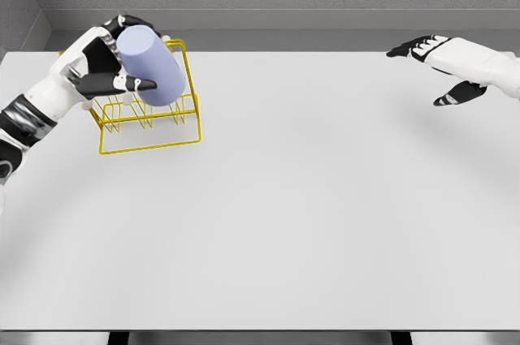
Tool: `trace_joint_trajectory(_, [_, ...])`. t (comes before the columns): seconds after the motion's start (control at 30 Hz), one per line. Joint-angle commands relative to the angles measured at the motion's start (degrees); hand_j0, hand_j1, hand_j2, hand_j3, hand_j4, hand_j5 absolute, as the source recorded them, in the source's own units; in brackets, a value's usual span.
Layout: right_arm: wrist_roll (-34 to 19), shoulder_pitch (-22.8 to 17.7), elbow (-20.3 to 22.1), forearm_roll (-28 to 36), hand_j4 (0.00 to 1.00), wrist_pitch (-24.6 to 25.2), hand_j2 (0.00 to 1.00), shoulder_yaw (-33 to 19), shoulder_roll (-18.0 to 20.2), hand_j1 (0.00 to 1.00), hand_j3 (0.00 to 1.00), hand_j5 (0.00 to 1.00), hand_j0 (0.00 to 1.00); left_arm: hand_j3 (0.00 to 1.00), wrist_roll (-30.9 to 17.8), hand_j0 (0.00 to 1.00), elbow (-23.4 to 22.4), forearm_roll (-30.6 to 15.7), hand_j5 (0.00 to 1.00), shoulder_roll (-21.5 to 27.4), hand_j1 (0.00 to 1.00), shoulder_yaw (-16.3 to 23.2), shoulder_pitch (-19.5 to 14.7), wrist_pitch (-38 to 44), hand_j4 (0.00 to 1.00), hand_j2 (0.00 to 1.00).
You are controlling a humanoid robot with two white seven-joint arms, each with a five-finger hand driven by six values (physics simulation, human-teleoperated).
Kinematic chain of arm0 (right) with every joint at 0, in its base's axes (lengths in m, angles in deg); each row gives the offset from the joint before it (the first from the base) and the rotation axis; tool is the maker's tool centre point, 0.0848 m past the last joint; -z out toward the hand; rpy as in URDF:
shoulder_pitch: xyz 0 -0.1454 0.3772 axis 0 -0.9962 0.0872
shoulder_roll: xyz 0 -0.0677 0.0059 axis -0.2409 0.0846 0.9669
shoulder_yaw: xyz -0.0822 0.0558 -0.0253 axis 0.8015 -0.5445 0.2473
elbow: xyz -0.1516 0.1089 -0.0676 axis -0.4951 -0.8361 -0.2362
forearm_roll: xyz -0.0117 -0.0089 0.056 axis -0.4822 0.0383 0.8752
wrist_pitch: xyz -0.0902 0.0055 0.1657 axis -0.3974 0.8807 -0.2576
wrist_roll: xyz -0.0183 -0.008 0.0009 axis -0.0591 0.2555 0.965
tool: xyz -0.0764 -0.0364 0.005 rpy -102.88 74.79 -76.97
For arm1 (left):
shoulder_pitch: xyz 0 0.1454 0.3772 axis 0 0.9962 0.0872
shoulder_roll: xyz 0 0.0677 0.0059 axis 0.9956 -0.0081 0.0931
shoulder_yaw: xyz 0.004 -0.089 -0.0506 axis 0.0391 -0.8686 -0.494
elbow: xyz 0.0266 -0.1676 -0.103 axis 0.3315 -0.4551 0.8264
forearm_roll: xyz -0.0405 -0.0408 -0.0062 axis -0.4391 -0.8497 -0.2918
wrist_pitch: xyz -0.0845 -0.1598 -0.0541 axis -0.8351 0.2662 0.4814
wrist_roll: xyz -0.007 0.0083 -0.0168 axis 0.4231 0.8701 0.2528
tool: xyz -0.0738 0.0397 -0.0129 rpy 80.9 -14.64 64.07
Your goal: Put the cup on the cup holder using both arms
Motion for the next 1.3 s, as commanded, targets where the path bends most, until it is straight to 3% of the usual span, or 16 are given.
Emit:
trace_joint_trajectory(0.0, [0.03,0.0,0.01,0.35,1.0,0.03,1.0,-0.1,-0.03,1.0,1.0,1.0,1.0,0.42,0.03,0.42,-0.04,-0.07,0.42,0.02,0.42,-0.03,0.0,0.04,0.42,0.42])
trace_joint_trajectory(0.13, [0.03,-0.09,0.01,0.35,1.0,0.03,1.0,-0.1,-0.12,1.0,1.0,1.0,1.0,0.43,0.03,0.43,-0.04,-0.07,0.43,0.02,0.43,-0.03,0.09,0.04,0.43,0.43])
trace_joint_trajectory(0.2, [0.03,-0.09,0.01,0.35,1.0,0.03,1.0,-0.1,-0.12,1.0,1.0,1.0,1.0,0.53,-0.41,0.53,0.04,-0.07,0.53,0.02,0.53,-0.03,0.09,0.04,0.53,0.53])
trace_joint_trajectory(0.3, [0.03,-0.09,0.01,0.35,1.0,0.03,1.0,-0.1,-0.21,1.0,1.0,1.0,1.0,0.78,-0.41,0.78,0.13,0.11,0.78,-0.07,0.78,-0.03,-0.09,0.04,0.78,0.78])
trace_joint_trajectory(0.43, [0.03,-0.09,0.01,0.35,1.0,0.03,1.0,-0.1,-0.21,1.0,1.0,1.0,1.0,0.91,-0.41,0.91,0.31,0.02,0.91,-0.07,0.91,-0.12,-0.26,0.04,0.91,0.91])
trace_joint_trajectory(1.07, [0.03,-0.09,0.01,0.44,1.0,0.03,1.0,-0.1,-0.21,1.0,1.0,1.0,1.0,0.92,-0.5,0.92,0.66,-0.07,0.92,0.02,0.92,-0.12,-0.26,0.04,0.92,0.92])
trace_joint_trajectory(1.27, [0.03,-0.09,0.01,0.35,1.0,0.03,1.0,-0.1,-0.03,1.0,1.0,1.0,1.0,0.92,-0.59,0.92,4.44,-0.68,0.92,0.55,0.92,-0.21,-0.09,0.04,0.92,0.92])
